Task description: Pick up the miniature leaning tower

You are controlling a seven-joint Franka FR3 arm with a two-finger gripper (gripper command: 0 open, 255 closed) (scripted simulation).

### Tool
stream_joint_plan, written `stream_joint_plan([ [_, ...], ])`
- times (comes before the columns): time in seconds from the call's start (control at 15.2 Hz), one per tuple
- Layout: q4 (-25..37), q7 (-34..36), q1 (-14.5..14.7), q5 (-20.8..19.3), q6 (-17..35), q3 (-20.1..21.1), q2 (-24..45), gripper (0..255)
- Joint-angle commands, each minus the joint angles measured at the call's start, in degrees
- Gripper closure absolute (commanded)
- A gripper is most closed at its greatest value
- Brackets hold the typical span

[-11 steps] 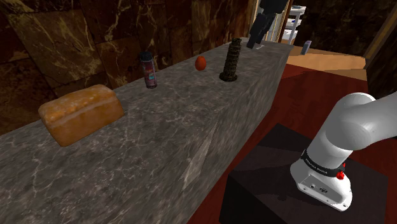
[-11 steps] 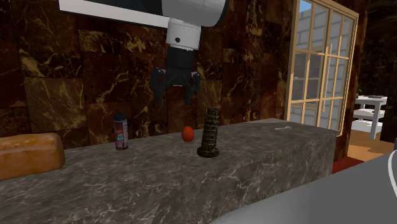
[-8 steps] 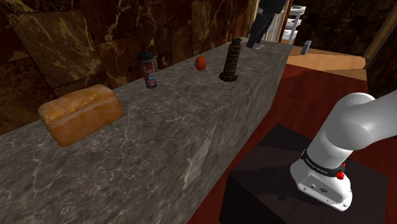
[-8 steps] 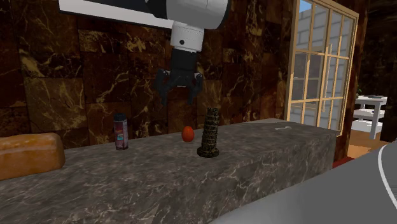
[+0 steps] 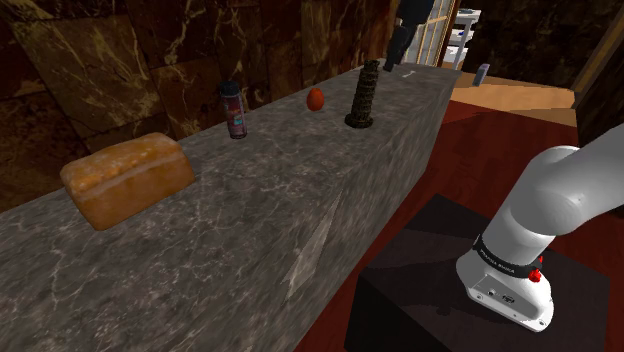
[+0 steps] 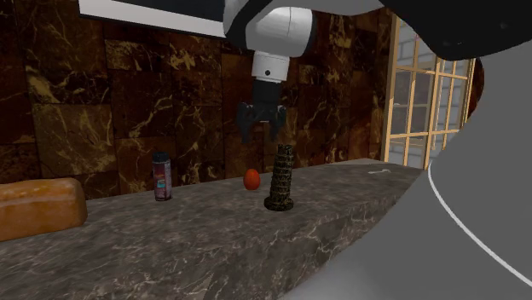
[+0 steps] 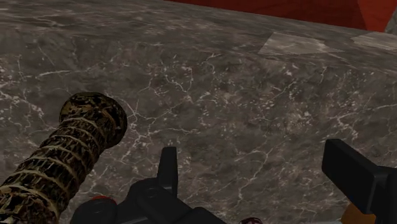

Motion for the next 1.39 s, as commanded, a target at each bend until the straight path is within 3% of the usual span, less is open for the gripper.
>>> stream_joint_plan([
  [0.0,3.0,-3.2,-0.2,-0.5,0.2,-2.0,3.8,0],
  [0.59,18.9,-16.5,-1.3,0.3,-0.2,-9.0,22.3,0],
  [1.06,37.5,-26.3,-4.3,4.3,-4.0,-12.5,39.5,0],
  [1.32,35.3,-26.6,-4.4,4.3,-1.7,-12.3,39.6,0],
])
